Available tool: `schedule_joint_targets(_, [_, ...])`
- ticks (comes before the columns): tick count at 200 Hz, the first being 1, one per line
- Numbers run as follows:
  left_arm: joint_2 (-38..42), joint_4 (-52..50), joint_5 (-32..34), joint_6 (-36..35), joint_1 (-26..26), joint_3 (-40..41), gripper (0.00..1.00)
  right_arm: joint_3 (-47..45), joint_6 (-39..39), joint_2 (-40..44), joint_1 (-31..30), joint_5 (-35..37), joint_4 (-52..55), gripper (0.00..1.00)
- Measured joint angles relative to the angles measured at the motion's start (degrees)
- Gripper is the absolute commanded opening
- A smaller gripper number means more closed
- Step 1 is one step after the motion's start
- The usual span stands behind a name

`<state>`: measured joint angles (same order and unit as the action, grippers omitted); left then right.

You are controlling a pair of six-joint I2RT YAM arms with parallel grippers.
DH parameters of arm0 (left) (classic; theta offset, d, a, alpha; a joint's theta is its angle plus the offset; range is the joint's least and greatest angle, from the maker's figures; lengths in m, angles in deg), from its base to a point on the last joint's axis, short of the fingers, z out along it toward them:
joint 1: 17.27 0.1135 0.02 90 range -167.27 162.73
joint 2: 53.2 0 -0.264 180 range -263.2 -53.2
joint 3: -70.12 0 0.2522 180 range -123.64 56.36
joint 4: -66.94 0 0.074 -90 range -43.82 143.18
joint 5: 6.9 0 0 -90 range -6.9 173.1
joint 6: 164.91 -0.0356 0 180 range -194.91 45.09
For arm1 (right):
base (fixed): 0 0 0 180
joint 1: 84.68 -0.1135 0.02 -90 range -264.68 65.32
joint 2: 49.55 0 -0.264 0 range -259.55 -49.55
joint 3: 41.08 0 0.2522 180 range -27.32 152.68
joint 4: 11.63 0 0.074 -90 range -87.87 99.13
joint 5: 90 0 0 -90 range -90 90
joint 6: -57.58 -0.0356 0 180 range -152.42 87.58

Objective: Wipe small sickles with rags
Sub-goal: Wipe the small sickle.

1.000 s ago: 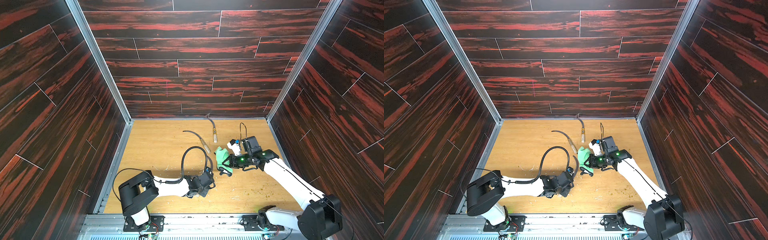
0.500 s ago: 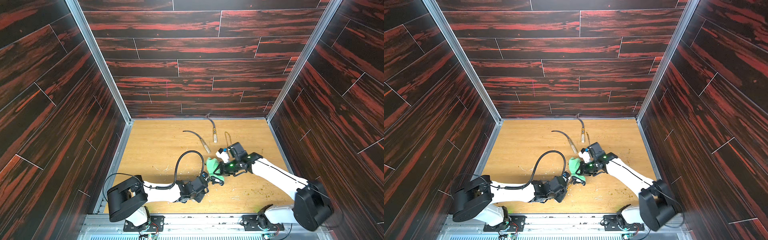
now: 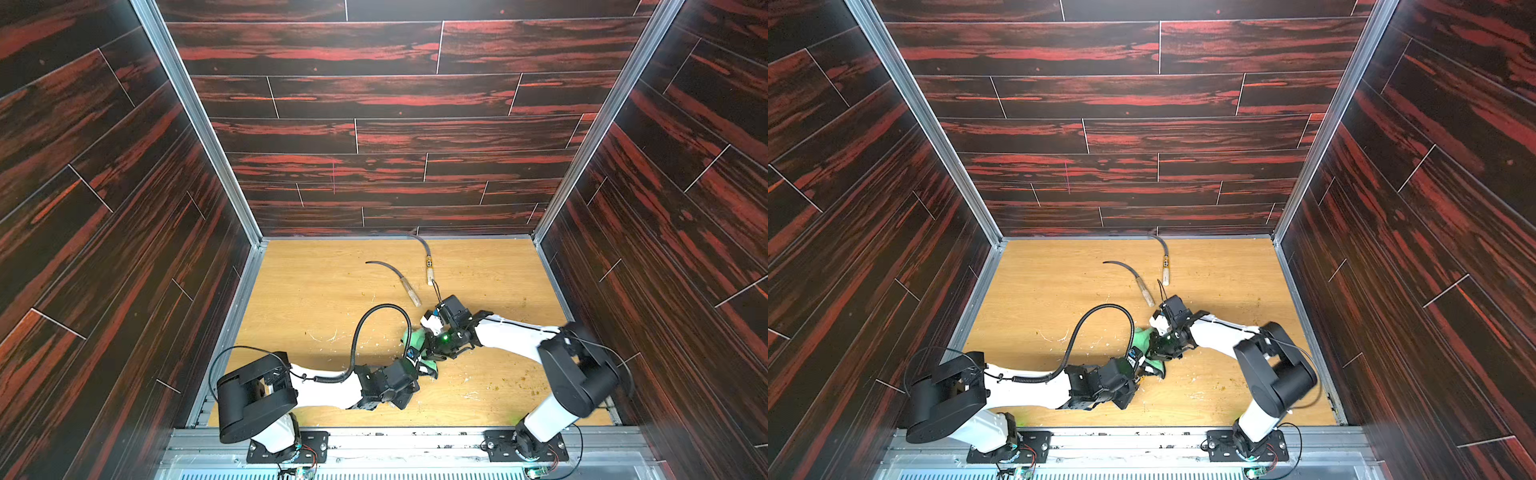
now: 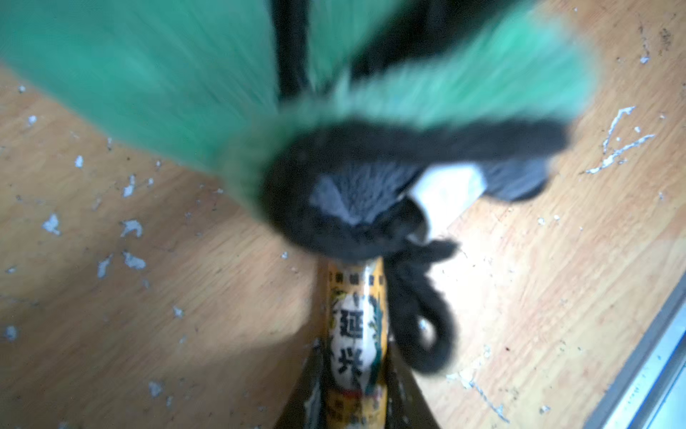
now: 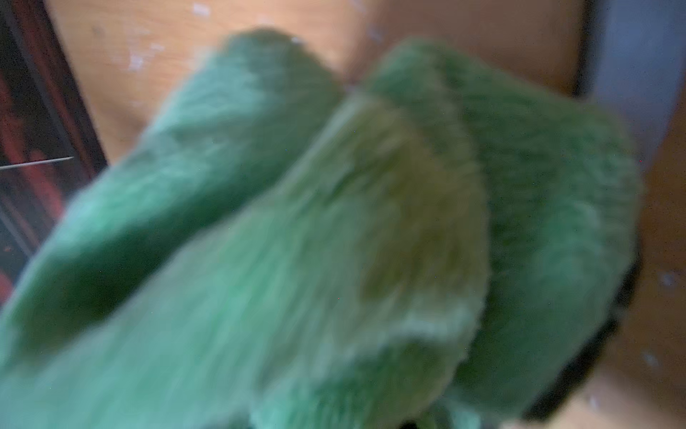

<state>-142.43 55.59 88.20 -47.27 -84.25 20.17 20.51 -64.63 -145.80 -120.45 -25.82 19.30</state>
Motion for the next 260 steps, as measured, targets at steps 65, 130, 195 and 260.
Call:
schedule_joint_targets(65, [0.04,1.16,0.59,1.38,-0.24,0.59,0.00,-1.55,-2.86,-3.82,3.69,-6.86,-6.40,0.00])
schedule_joint_targets(130, [-1.09,4.81,1.46,2.34,-0.31,1.01,0.00,-0.09,-0.31,-5.75,11.04,-10.69,-5.73,0.00])
schedule_joint_targets(195, [-1.66,6.99,1.49,2.29,-0.33,1.44,0.00,6.14,1.20,-8.57,15.91,-10.38,-1.38,0.00])
schedule_joint_targets(260, [-0.15,6.38,1.22,3.28,-1.25,2.60,0.00,14.86,1.11,-9.51,22.53,-3.34,-4.90,0.00])
